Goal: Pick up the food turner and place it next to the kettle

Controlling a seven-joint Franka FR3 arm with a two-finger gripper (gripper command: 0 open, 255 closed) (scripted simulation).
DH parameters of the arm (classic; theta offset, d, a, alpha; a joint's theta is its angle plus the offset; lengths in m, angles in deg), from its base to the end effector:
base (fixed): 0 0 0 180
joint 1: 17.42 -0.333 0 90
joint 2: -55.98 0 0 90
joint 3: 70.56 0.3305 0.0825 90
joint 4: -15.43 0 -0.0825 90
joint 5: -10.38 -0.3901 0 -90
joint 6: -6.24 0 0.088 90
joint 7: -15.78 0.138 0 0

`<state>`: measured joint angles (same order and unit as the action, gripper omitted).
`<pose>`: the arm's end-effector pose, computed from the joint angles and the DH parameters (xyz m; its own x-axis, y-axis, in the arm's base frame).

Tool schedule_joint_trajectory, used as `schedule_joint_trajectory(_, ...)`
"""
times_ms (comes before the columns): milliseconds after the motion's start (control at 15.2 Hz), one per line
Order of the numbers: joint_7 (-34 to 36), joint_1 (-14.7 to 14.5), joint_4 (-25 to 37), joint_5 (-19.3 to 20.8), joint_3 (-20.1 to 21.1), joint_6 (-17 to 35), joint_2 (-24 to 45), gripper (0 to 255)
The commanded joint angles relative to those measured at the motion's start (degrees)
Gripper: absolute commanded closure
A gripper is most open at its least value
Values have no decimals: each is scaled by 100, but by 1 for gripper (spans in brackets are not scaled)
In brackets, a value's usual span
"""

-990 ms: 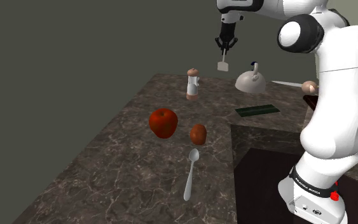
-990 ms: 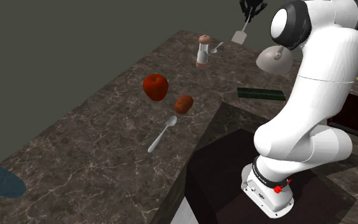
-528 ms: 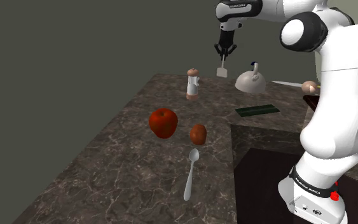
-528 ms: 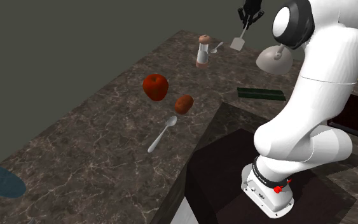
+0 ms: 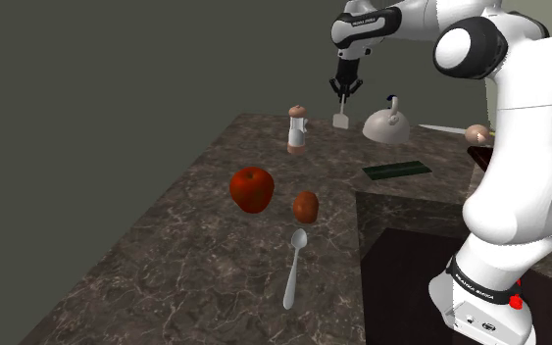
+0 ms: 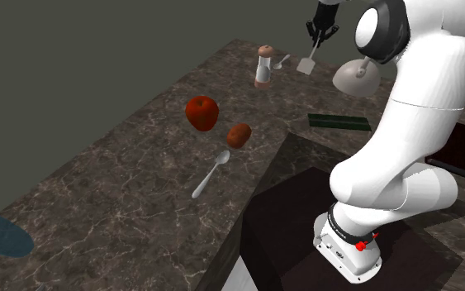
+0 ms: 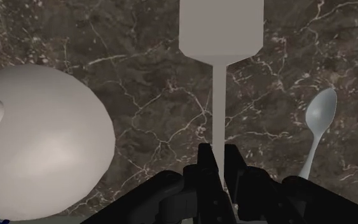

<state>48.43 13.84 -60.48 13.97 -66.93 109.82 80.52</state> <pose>0.6187 -0.3407 0.4773 0.5004 -0.8633 0.0656 -0.8652 -0.5015 -0.0001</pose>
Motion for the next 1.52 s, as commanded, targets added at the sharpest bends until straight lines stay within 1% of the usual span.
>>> schedule_joint_trajectory(0, 5, 5, -191, 1, -1, 179, -15, 255)
schedule_joint_trajectory(726, 41, 15, -905, 20, -9, 981, 74, 255)
schedule_joint_trajectory(1452, 81, 15, -1400, 52, -23, 1713, 312, 255)
